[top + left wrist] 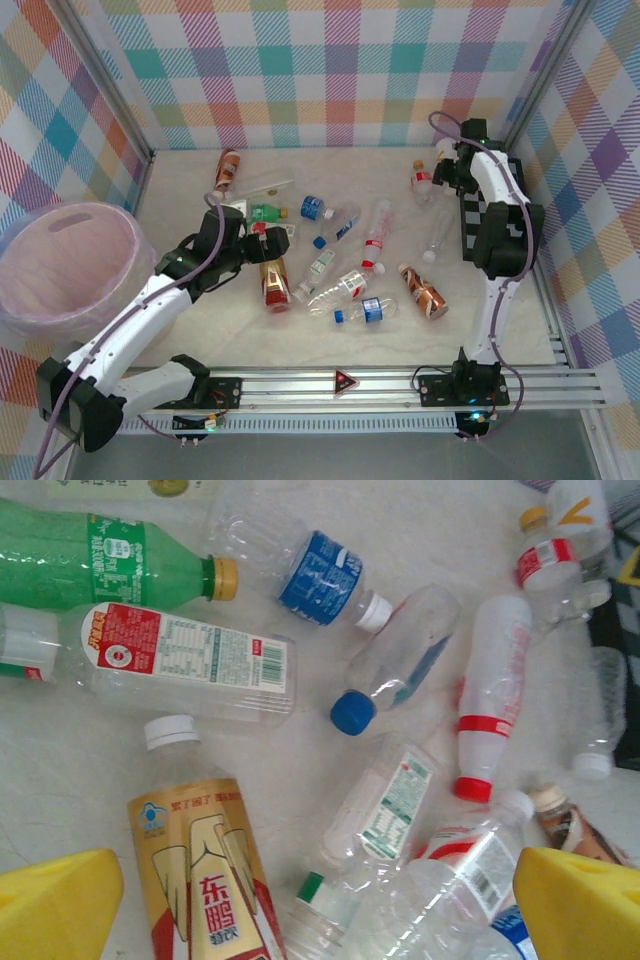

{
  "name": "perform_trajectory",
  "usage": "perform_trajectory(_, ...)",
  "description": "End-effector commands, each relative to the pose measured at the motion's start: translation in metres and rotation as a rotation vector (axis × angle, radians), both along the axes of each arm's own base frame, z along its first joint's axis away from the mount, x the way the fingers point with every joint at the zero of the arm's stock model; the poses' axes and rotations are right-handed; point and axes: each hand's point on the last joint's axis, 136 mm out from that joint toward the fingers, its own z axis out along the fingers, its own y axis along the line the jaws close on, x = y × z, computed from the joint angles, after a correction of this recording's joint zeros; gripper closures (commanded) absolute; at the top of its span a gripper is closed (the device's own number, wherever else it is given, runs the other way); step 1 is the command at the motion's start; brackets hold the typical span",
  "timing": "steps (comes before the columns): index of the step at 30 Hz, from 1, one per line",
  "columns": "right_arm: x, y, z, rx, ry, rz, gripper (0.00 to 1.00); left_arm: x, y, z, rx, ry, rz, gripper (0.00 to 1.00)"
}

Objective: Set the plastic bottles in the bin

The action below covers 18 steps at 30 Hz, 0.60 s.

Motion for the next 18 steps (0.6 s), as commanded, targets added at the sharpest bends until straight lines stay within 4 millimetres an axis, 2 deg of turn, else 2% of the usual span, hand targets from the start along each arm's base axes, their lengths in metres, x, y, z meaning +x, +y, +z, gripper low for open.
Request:
perform_trajectory(1,0.006,-0.008,-0.006,-0.004,0.019,-0.025,0.35,-0.012,-0.007,0.001,-0.048,0.033,-0.022,0.00)
perform_trajectory(10,0.033,-0.009,-0.025,0.014,0.010,-0.027,0.33,-0.010,-0.015,0.010,-0.090,0.018,-0.042,0.00)
perform_trajectory(18,0.045,-0.007,-0.040,0.043,-0.003,-0.046,0.41,-0.009,-0.016,0.012,-0.090,0.014,-0.047,0.00)
